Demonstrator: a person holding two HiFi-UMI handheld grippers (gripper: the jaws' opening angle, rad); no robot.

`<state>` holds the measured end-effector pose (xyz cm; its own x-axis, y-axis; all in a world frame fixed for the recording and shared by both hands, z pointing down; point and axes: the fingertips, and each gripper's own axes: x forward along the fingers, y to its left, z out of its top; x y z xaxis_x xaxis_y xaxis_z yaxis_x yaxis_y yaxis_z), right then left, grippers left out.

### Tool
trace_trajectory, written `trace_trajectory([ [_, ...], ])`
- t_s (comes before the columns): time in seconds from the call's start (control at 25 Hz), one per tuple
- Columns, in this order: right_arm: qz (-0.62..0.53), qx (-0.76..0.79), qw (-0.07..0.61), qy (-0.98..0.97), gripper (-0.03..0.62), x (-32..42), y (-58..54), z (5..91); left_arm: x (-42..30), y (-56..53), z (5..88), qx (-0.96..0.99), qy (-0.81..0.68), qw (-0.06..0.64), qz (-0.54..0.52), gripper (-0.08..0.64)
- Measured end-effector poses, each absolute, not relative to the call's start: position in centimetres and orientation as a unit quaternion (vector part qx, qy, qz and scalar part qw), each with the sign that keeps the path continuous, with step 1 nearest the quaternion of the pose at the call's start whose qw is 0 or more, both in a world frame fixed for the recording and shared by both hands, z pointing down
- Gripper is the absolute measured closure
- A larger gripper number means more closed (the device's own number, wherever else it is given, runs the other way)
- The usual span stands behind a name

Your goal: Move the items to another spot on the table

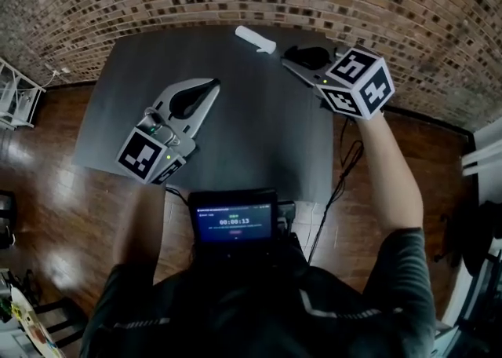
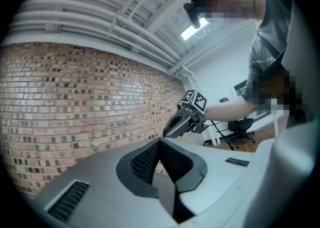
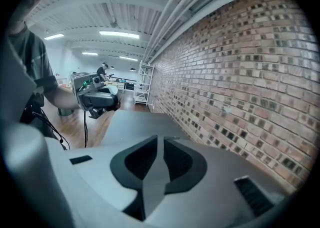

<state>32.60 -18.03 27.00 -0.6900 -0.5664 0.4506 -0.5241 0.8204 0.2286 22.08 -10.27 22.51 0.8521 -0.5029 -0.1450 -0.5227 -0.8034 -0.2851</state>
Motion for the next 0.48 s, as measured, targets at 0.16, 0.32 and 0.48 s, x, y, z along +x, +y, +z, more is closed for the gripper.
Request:
trace_trajectory([
  [0.16, -0.029, 0.324, 0.226, -0.918, 0.548, 31.0, -16.1, 25.7, 19.8, -9.4, 21.3, -0.953, 0.255, 0.157, 0.036, 0.557],
  [0.32, -0.019, 0.347, 0.188, -0.919, 0.588, 32.6, -14.2, 25.9, 20.2, -8.3, 21.2, -0.950, 0.265, 0.159, 0.035, 0.557],
  [0.48, -0.023, 0.365, 0.181, -0.913, 0.588, 32.6, -12.5, 26.3, 19.3, -7.8, 21.1, -0.949, 0.272, 0.156, 0.042, 0.557],
])
